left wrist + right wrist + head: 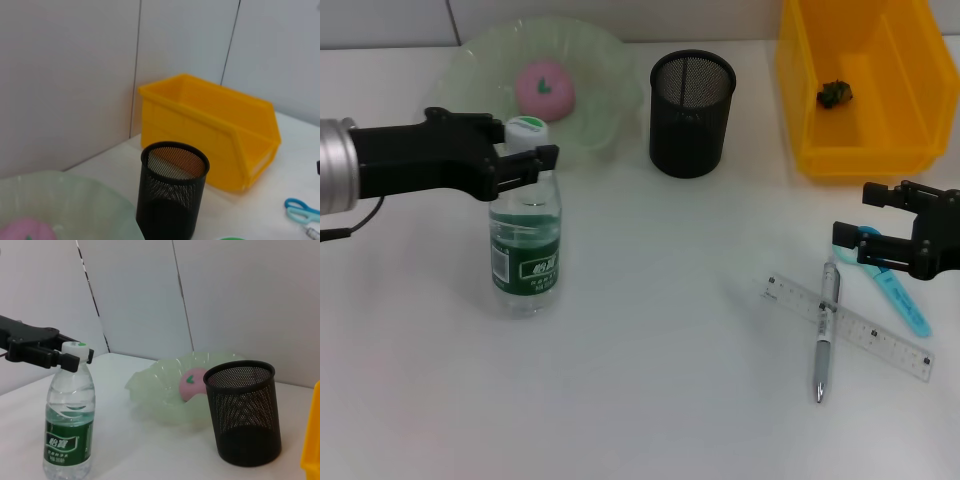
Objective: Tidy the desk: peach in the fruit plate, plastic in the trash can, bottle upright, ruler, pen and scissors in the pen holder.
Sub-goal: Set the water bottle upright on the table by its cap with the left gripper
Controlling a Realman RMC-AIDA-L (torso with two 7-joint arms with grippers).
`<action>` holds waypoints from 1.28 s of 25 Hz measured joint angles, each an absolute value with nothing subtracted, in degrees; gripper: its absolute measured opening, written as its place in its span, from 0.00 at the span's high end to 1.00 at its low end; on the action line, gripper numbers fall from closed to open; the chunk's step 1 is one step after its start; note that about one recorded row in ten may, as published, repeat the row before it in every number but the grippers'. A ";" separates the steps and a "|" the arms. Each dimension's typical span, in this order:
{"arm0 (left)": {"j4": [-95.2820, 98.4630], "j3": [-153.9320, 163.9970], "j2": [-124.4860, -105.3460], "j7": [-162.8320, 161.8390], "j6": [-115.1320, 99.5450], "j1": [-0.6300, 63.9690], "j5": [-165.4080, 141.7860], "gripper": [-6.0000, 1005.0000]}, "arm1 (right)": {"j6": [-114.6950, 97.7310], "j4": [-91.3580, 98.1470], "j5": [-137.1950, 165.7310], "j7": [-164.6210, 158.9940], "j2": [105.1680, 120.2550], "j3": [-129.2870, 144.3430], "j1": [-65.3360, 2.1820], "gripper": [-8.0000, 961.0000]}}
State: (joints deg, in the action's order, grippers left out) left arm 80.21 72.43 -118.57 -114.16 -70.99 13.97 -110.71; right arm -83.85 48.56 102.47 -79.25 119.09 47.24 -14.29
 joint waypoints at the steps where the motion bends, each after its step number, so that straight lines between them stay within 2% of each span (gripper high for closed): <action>1: 79.00 71.23 -118.57 -112.34 -71.47 13.76 -109.34 0.55 | -83.85 48.56 102.48 -79.25 119.09 47.26 -14.31 0.20; 32: 71.85 66.62 -118.65 -96.68 -72.10 14.33 -103.07 0.55 | -83.80 48.34 102.57 -79.36 119.09 47.67 -14.66 0.20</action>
